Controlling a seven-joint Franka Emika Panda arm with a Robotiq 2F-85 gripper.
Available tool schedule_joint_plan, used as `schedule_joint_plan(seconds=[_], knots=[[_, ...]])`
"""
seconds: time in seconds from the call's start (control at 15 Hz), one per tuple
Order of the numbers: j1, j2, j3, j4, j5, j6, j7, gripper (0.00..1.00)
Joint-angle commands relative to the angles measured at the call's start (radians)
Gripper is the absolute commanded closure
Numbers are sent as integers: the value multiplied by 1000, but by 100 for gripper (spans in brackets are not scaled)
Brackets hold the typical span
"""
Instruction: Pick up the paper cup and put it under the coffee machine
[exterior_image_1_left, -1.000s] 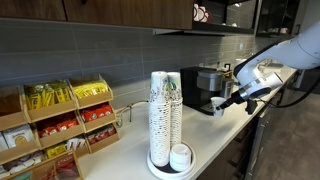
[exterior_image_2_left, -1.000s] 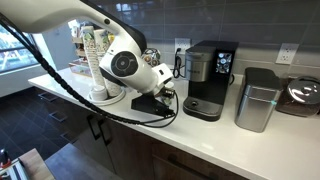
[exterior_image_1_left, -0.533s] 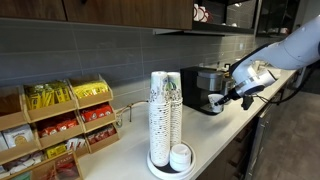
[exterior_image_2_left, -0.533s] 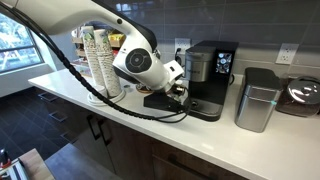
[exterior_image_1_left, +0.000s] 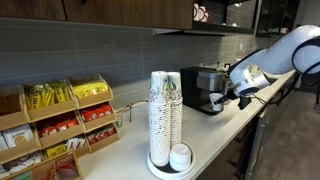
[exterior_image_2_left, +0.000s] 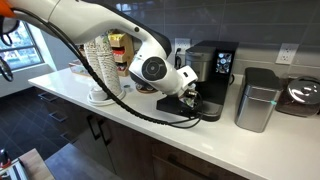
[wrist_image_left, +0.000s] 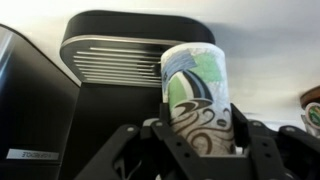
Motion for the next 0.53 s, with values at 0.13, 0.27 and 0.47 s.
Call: schedule_joint_plan(seconds=[0.13, 0.27, 0.47], knots=[[-49, 118, 17, 139, 137, -54, -41, 42], [-54, 143, 20, 166, 164, -62, -45, 34], [-57, 165, 21, 186, 182, -75, -46, 6]])
